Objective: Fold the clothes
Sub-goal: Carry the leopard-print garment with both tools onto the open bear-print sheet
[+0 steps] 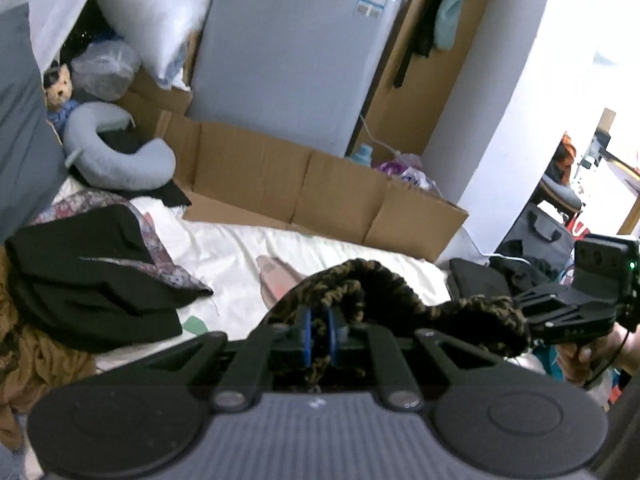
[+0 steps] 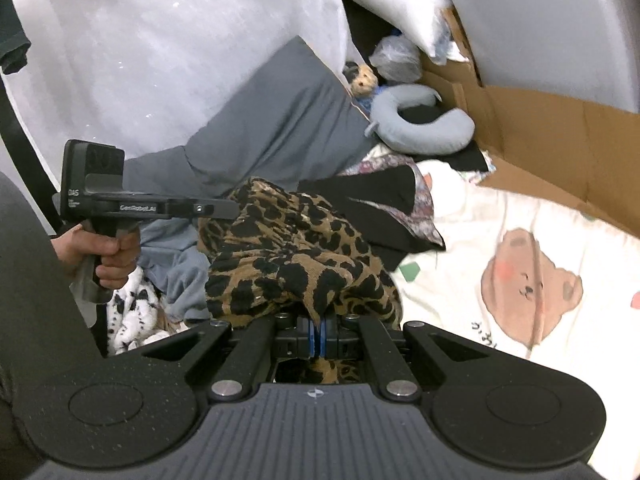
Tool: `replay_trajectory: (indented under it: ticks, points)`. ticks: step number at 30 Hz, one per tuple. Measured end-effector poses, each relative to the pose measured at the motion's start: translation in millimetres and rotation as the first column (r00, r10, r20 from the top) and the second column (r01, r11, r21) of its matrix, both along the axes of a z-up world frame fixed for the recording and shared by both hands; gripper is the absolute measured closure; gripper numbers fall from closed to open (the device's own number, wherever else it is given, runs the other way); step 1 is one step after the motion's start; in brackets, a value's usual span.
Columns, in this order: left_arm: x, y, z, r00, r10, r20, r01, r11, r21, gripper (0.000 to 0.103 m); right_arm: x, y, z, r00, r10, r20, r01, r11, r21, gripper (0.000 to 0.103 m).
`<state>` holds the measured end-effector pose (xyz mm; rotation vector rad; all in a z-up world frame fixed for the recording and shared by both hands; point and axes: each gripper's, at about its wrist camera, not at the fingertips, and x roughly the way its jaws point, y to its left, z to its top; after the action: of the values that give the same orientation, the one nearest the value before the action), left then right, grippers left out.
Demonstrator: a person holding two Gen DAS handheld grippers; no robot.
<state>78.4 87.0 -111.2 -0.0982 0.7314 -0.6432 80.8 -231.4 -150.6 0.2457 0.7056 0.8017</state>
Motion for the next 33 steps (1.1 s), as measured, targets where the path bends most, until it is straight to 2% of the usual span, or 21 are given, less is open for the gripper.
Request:
replay_trajectory:
  ticks: [8,21,27,33]
  points:
    - [23.0,-1.2,-32.2,0.998,0.023,-0.057,-0.022,1.0,0.004,0.095,19.3,-0.4,-30.4,0.998,-0.027,-0.056,0.025,0.999,-0.033,0.102]
    - [64.2,-8.8,-81.3,0.991,0.071,-0.109,-0.069,0.997,0.021,0.095,64.7,3.1,-75.8,0.994,-0.064,-0.092,0.059,0.997,-0.051,0.102]
    - [97.8,-18.6,-98.8,0.989,0.064,-0.136,-0.058,0.997,0.045,0.094,85.9,-10.0,-94.9,0.986,-0.121,-0.116,0.114,0.991,-0.066,0.102]
    - [138.9,-37.8,-114.0,0.987,0.02,-0.159,-0.008,0.997,0.07,0.092,116.5,-27.7,-112.9,0.966,-0.21,-0.152,0.191,0.973,-0.13,0.102]
